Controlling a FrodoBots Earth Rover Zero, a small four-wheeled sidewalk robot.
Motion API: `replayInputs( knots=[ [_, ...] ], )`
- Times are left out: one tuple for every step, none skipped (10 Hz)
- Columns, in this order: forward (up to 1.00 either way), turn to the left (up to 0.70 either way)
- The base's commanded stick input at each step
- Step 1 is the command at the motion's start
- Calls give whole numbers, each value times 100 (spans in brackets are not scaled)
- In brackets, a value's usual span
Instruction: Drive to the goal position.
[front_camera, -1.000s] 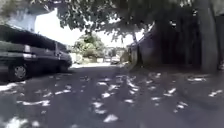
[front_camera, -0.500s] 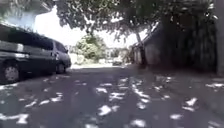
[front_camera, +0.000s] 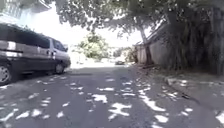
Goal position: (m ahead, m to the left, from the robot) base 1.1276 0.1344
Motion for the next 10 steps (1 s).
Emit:
replayInputs(
  knots=[
    [100,1],
    [100,1],
    [100,1],
    [100,1],
    [100,1],
    [100,1],
    [100,1],
    [100,1],
    [100,1],
    [100,1]
  ],
)
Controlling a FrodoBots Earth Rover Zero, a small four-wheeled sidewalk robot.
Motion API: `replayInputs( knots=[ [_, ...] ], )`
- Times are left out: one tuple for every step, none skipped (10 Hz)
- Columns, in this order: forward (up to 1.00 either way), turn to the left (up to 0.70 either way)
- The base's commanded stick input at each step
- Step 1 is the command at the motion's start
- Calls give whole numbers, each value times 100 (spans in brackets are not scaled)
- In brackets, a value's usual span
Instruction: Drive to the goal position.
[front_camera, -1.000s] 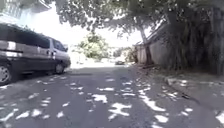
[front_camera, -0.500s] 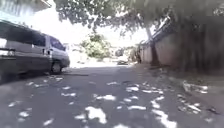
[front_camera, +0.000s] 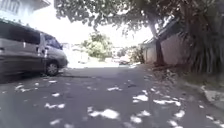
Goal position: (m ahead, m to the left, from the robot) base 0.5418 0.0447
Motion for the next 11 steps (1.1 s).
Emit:
replayInputs(
  knots=[
    [100,1],
    [100,1],
    [66,1],
    [0,0],
    [0,0],
    [0,0],
    [0,0],
    [0,0],
    [0,0],
    [0,0],
    [0,0]
  ],
)
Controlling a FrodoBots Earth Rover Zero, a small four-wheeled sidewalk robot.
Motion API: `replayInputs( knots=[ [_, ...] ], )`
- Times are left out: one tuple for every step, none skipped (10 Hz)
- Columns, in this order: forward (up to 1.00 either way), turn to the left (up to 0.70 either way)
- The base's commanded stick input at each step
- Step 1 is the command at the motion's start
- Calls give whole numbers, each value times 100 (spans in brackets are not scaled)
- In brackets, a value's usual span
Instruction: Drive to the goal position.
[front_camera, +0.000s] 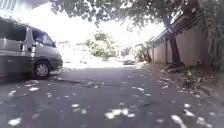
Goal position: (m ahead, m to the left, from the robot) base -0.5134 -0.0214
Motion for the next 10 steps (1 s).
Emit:
replayInputs(
  knots=[
    [0,0],
    [80,2],
    [100,2],
    [100,2],
    [100,2],
    [100,2],
    [100,2],
    [100,2],
    [100,2],
    [100,2]
  ],
)
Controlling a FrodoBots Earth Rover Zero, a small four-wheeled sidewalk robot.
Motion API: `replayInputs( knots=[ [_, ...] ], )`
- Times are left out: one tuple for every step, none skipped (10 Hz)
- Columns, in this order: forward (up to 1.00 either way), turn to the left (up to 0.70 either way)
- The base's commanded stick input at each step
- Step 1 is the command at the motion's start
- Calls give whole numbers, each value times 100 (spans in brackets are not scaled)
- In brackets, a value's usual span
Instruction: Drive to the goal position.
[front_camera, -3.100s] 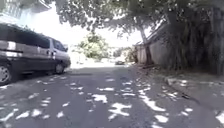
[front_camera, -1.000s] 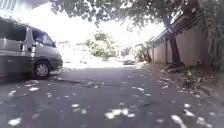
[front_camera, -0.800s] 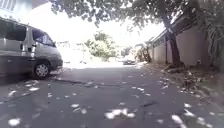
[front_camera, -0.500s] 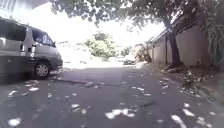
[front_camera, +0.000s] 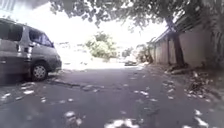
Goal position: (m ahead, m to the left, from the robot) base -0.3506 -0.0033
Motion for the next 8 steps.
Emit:
replayInputs(
  knots=[
    [100,2],
    [100,2],
    [100,2],
    [100,2],
    [100,2],
    [100,2],
    [100,2],
    [100,2]
  ],
)
